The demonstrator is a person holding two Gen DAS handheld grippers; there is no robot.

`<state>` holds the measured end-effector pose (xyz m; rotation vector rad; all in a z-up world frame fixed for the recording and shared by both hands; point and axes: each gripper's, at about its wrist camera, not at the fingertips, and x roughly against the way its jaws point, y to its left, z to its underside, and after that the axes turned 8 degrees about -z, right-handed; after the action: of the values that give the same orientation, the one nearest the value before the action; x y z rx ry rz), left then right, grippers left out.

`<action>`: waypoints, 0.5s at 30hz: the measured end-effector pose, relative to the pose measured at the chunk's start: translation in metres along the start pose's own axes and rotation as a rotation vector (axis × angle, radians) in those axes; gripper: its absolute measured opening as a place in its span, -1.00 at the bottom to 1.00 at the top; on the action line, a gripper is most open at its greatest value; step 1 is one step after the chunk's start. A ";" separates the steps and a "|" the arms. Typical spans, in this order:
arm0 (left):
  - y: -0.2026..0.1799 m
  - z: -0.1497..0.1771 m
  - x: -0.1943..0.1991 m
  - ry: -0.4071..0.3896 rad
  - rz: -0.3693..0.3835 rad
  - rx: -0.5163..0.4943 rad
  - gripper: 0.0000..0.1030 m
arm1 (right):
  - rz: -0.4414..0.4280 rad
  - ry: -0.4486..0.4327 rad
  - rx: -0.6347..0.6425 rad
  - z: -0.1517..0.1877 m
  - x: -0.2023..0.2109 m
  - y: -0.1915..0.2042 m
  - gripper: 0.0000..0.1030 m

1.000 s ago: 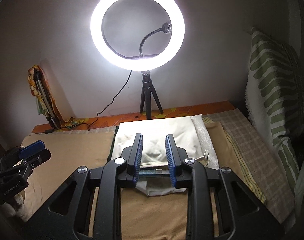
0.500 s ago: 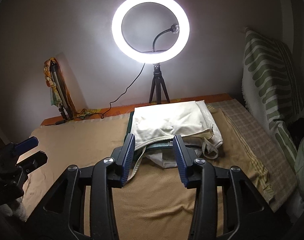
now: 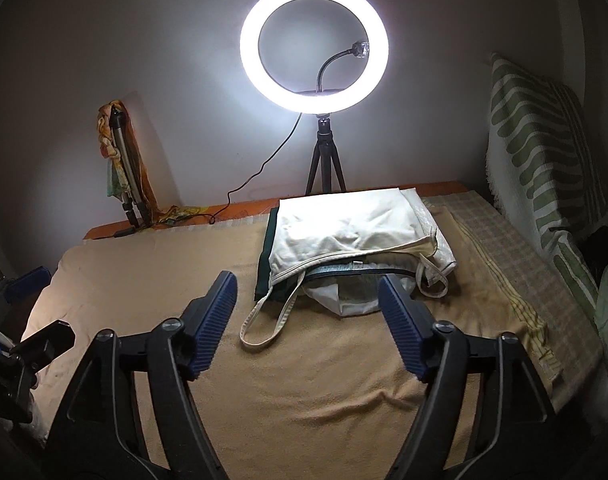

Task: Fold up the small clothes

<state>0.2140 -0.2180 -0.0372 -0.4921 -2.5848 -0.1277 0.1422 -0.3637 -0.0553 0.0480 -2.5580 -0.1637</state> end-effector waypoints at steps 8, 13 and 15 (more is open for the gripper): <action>0.002 0.009 0.002 -0.009 -0.076 -0.015 0.99 | 0.003 -0.053 -0.021 0.006 0.002 -0.009 0.99; 0.006 0.014 -0.001 0.012 -0.077 -0.001 0.99 | 0.026 -0.043 -0.005 0.012 -0.002 -0.010 1.00; 0.005 0.015 -0.002 0.013 -0.088 -0.015 0.99 | 0.025 -0.038 -0.013 0.012 -0.006 -0.012 1.00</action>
<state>0.2102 -0.2108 -0.0513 -0.3815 -2.5955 -0.1806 0.1405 -0.3738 -0.0705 0.0084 -2.5945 -0.1728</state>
